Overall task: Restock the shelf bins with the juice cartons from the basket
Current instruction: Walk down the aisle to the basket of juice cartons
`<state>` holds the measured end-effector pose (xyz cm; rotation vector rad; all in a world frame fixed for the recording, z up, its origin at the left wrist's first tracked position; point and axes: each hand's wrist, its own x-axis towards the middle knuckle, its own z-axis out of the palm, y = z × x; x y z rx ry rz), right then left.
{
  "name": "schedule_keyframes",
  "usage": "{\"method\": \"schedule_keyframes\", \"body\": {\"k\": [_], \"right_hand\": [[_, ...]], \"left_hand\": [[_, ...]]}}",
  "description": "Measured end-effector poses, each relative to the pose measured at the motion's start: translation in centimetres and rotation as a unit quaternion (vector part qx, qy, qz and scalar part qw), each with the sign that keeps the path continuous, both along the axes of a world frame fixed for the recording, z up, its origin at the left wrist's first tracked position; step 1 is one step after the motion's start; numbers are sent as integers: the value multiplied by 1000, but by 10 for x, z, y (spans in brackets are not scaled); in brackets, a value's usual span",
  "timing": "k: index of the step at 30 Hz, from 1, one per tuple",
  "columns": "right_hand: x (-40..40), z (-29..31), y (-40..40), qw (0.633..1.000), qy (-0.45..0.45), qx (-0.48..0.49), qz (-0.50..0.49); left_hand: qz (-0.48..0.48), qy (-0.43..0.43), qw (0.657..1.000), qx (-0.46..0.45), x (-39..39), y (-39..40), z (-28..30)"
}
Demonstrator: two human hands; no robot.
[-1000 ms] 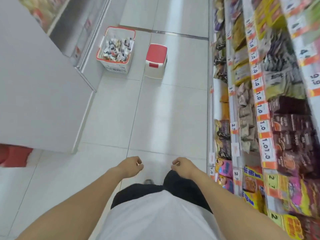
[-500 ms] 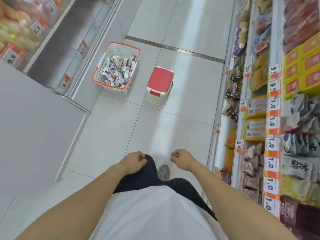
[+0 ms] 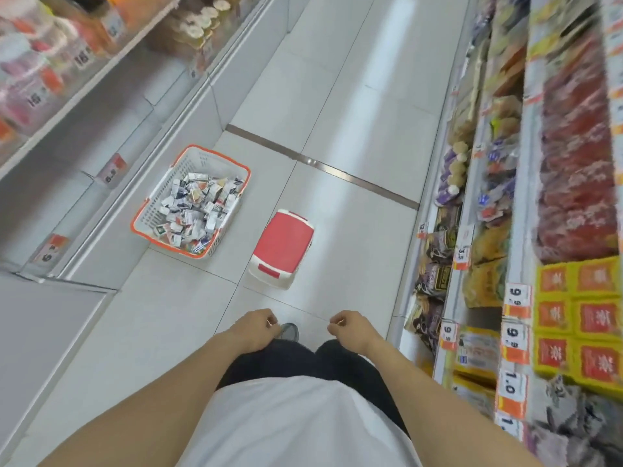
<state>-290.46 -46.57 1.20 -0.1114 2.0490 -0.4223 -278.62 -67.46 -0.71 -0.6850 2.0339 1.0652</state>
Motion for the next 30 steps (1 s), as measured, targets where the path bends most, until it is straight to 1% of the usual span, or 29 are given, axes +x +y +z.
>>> {"method": "schedule_keyframes", "body": {"k": [4,8,11,15,18,20,24,27,28,30], "right_hand": [[-84,9,-37,1000,0,-16,18],[-167,2,-80,995,-15,-5,96],[-231,-14,-120,986,-32,9,161],[-310,-30,-184,961,-41,23,272],[-353,-37,-234,926,-37,33,375],[-367,-39,-259,915,-38,45,398],[-373,-45,-329,875,-45,63,478],[-362,-48,-384,845,-38,56,530],[-357,-50,-402,838,-35,53,543],[-348,-55,-437,832,-31,48,552]], "left_hand": [[26,5,1000,-1,-71,-28,4],[78,-2,997,7,-131,-56,-4],[154,-12,988,11,-169,-77,-15],[265,-37,963,12,-212,-93,-22],[335,-50,941,13,-235,-98,-19],[361,-42,932,9,-246,-102,-14],[452,-39,891,0,-251,-127,-8],[484,-25,875,-6,-240,-147,-19],[495,-30,868,-1,-234,-154,-31],[522,-31,852,-5,-224,-177,-46]]}}
